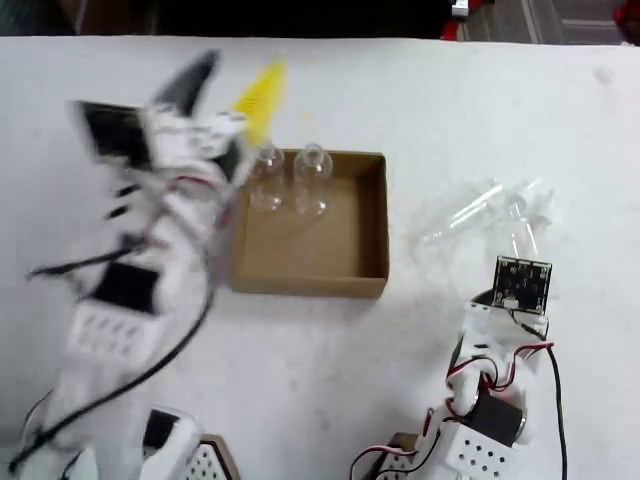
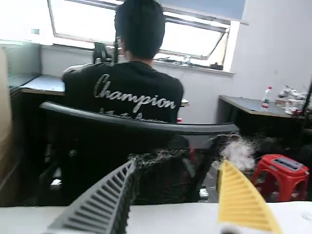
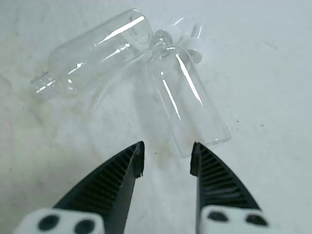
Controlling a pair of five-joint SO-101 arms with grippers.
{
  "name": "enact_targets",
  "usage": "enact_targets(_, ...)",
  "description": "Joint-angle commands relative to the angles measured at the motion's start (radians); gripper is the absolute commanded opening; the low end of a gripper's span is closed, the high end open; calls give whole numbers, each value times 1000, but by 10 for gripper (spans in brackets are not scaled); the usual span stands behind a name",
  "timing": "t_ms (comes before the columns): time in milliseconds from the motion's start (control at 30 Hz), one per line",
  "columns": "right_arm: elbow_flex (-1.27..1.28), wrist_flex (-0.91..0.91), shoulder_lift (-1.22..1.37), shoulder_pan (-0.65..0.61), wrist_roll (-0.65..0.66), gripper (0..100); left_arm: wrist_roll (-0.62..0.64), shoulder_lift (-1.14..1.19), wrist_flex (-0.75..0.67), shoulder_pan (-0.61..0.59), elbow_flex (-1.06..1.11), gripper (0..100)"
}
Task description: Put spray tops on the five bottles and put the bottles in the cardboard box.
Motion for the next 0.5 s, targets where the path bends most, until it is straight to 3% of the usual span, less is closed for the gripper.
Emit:
enact_targets(0, 9, 5, -1, -10, 3, 141, 15, -168, 373, -206, -109, 242)
enact_targets(200, 9, 5, -1, -10, 3, 141, 0, -147, 552, -536, -133, 242)
enact_targets(467, 9, 5, -1, -10, 3, 141, -282, 120, 632, -842, -127, 242)
